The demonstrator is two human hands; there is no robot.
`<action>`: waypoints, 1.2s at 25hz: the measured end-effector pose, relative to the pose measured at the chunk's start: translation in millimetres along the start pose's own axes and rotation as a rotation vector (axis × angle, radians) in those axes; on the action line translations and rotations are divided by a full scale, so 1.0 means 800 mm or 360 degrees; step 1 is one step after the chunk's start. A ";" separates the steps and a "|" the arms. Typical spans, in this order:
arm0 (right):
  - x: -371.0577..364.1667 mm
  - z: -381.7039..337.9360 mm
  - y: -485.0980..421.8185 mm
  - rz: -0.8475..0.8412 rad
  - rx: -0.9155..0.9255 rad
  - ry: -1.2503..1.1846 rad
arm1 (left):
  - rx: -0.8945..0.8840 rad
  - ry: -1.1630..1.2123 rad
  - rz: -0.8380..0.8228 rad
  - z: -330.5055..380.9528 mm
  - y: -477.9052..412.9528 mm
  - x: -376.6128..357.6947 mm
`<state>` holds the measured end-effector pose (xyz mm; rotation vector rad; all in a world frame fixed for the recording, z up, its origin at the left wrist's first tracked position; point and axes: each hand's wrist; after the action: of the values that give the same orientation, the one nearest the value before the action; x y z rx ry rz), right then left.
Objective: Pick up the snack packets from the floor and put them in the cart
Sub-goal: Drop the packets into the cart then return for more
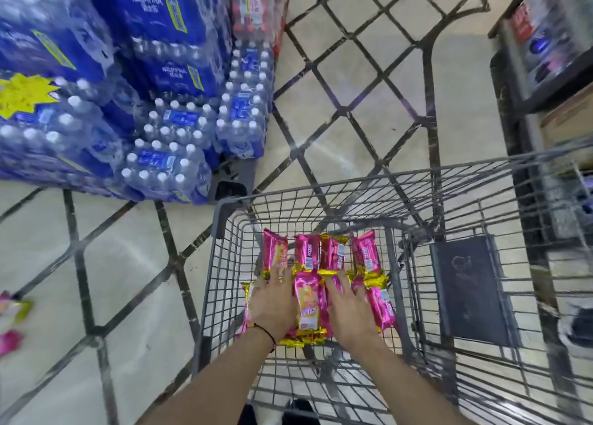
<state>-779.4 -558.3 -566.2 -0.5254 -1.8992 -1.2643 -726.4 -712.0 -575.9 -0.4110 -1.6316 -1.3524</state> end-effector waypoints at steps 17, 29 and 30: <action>0.025 -0.005 0.023 0.0297 0.0079 0.0000 | 0.0000 -0.0056 0.0160 0.000 0.029 0.017; 0.234 -0.147 0.135 0.0987 0.0227 0.0107 | -0.0168 -0.0135 0.0909 -0.102 0.149 0.249; 0.253 -0.167 0.144 0.1042 0.0256 0.0115 | -0.0145 -0.0102 0.0966 -0.117 0.162 0.268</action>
<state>-772.3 -647.0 -313.1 -0.9069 -1.5579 -0.6864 -694.9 -816.1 -331.5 -0.9268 -1.3406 -0.9560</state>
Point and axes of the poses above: each hand's wrist, its own y-axis away from the middle knuckle, its own x-axis out of the back of the hand, z = x × y, and after that the axes turned 4 degrees about -y, right-handed
